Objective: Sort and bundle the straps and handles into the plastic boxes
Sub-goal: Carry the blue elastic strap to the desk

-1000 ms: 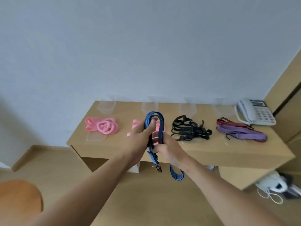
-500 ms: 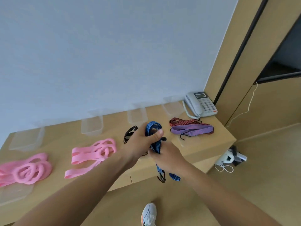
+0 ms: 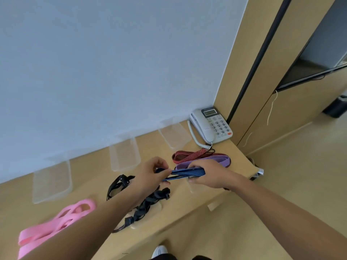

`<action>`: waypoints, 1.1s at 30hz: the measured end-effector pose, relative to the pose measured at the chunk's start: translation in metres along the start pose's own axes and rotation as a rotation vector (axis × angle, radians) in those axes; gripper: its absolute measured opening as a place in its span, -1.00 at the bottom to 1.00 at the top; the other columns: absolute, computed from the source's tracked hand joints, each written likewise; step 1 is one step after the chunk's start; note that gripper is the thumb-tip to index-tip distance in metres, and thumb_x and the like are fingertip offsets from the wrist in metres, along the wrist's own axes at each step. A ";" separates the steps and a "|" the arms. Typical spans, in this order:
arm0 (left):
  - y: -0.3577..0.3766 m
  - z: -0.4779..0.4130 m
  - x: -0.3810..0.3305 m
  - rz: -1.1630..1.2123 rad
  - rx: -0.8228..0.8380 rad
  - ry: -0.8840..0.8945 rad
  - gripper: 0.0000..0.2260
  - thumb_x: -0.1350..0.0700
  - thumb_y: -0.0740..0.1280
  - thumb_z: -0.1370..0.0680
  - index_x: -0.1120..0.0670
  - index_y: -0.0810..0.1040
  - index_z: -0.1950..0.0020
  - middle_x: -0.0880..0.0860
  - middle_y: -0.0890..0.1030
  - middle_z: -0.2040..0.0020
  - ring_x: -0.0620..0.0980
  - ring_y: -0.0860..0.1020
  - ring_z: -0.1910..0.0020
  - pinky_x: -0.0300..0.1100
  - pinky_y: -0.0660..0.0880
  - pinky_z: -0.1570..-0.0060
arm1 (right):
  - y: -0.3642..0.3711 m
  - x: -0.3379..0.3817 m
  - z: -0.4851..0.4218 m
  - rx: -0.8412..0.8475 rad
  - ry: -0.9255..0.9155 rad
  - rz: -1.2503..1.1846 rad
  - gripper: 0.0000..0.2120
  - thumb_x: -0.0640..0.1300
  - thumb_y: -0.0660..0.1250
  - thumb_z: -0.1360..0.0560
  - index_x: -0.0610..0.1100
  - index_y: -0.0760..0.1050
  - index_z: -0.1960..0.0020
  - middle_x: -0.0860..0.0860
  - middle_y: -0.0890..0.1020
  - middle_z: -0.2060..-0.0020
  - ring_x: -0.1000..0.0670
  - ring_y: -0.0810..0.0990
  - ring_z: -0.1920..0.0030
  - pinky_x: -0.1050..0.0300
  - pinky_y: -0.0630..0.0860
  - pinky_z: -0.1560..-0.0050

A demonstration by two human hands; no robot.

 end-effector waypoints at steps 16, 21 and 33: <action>0.101 -0.102 0.010 -0.754 -0.054 0.096 -0.67 0.20 0.36 -0.60 0.12 0.57 -0.37 0.11 0.50 -0.36 0.16 0.42 -0.34 -0.02 0.40 -0.32 | -0.042 -0.109 -0.107 -0.049 -0.253 0.664 -0.20 0.36 0.46 -0.35 -0.02 0.30 -0.41 -0.05 0.43 -0.07 -0.07 0.40 -0.07 0.03 0.42 -0.09; 0.088 -0.078 0.014 -0.791 -0.108 0.068 -0.60 0.01 0.36 -0.64 0.01 0.48 -0.48 0.07 0.39 -0.53 0.11 0.29 -0.52 0.05 0.39 -0.42 | -0.041 -0.095 -0.106 -0.136 -0.355 0.502 -0.23 0.39 0.39 -0.37 -0.03 0.35 -0.40 -0.06 0.43 -0.27 -0.14 0.35 -0.31 -0.03 0.38 -0.32; -0.034 0.073 0.064 -0.713 -0.505 -0.096 -0.57 -0.03 0.45 -0.58 -0.03 0.55 -0.44 0.00 0.52 -0.43 0.04 0.44 -0.43 -0.13 0.29 -0.37 | 0.025 0.011 -0.099 -0.067 -0.551 0.469 -0.23 0.31 0.31 -0.51 -0.08 0.24 -0.56 -0.06 0.38 -0.46 -0.14 0.24 -0.49 -0.06 0.22 -0.52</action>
Point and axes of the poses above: each hand's wrist, its own z-axis away from the middle knuckle, its own y-axis out of the palm, x = y × z, the point moved 2 cm from there along -z, towards the middle knuckle
